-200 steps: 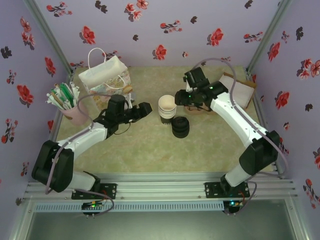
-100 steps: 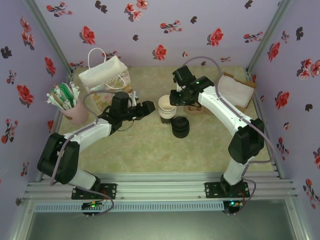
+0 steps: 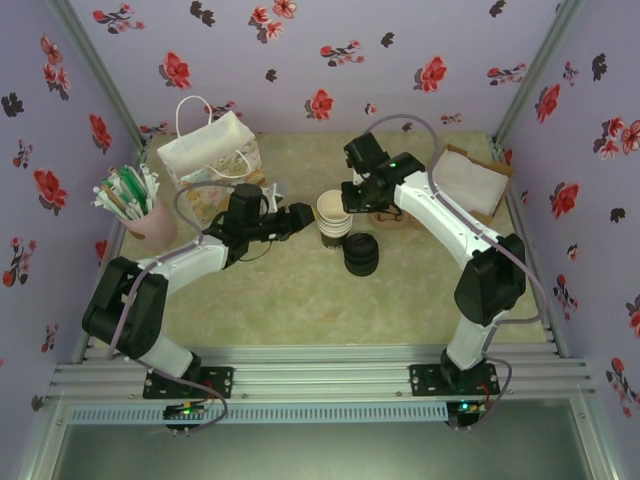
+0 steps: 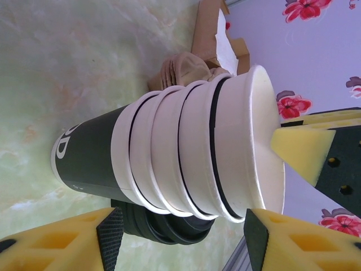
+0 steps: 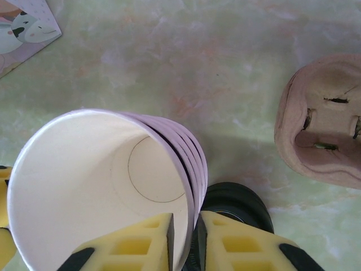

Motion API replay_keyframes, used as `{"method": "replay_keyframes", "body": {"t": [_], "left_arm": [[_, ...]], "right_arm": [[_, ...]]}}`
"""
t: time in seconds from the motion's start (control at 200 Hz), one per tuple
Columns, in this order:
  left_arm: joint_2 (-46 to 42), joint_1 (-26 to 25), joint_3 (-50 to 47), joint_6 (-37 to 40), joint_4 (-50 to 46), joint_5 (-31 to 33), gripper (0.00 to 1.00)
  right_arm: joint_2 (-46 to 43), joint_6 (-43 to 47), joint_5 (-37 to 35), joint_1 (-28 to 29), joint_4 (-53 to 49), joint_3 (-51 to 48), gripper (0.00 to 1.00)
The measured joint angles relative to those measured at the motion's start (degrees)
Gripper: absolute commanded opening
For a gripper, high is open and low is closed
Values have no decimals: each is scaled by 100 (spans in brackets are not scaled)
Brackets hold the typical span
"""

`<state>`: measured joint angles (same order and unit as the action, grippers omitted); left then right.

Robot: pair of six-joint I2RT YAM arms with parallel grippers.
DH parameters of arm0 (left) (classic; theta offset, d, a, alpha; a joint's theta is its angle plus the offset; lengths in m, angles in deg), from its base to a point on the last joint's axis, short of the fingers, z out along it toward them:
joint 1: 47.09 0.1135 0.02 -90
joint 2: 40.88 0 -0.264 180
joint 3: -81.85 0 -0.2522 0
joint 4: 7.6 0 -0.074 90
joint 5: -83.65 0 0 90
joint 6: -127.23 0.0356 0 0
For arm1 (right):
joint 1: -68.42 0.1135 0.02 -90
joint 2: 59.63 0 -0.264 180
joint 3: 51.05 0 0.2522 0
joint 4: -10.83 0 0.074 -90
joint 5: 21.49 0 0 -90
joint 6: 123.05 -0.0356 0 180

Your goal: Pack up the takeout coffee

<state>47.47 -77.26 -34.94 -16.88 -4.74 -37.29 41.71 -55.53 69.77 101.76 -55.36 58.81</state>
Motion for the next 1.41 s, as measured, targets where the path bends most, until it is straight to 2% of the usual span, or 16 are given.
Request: {"method": "replay_keyframes", "body": {"t": [0.315,1.405], "left_arm": [[96,-7,0,0,81,-24,60],[168,-46,61,0,96,-68,60]], "right_arm": [[4,-2,2,-2,2,0,10],[4,-315,516,-192,-20,219,5]]}}
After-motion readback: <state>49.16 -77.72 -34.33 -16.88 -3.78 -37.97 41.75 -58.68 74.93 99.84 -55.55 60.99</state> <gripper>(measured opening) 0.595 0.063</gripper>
